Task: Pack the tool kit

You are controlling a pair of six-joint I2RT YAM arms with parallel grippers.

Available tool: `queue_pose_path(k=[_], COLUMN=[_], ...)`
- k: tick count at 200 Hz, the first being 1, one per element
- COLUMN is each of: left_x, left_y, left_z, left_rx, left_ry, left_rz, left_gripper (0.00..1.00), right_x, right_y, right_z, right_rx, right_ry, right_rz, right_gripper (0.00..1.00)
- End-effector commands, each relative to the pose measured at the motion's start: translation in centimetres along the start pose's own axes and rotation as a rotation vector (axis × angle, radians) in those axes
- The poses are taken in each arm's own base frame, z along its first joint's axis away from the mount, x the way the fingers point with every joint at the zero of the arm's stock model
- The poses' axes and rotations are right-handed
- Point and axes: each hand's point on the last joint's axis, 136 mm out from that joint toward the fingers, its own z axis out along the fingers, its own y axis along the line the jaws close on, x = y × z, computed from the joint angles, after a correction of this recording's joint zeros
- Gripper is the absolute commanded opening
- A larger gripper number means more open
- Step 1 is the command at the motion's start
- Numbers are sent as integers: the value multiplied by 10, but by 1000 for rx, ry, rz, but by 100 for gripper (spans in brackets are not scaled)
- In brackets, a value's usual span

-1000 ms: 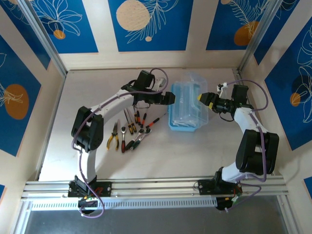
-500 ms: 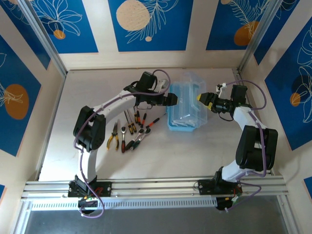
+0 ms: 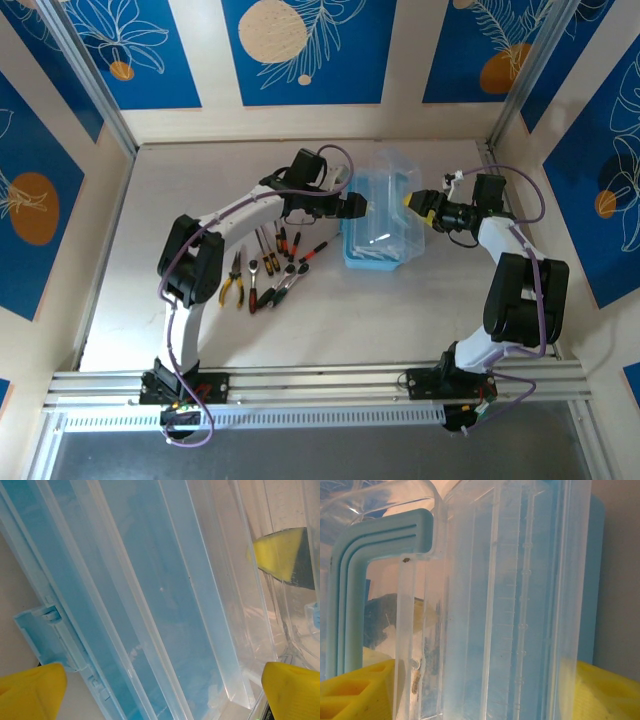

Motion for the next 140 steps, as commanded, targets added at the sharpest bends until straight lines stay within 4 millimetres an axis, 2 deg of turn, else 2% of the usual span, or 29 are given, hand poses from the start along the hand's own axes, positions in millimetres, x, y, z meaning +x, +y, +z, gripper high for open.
queue_pose_path(k=[1, 49, 107, 128, 140], left_x=[-4, -6, -9, -11, -11], left_y=[-16, -22, -29, -31, -32], left_z=[0, 5, 4, 4, 4], left_rx=[40, 76, 96, 103, 105], left_ry=[-1, -1, -10, -15, -16], left_rz=[14, 10, 18, 21, 20], left_gripper=[100, 100, 100, 100, 100], right_x=[-11, -10, -13, -14, -14], right_y=[21, 24, 30, 31, 30], right_z=[-1, 7, 6, 3, 2], right_rx=[-63, -41, 13, 38, 61], right_ry=[2, 30, 40, 39, 40], right_rz=[-62, -75, -107, -113, -115], right_gripper=[51, 60, 95, 100, 99])
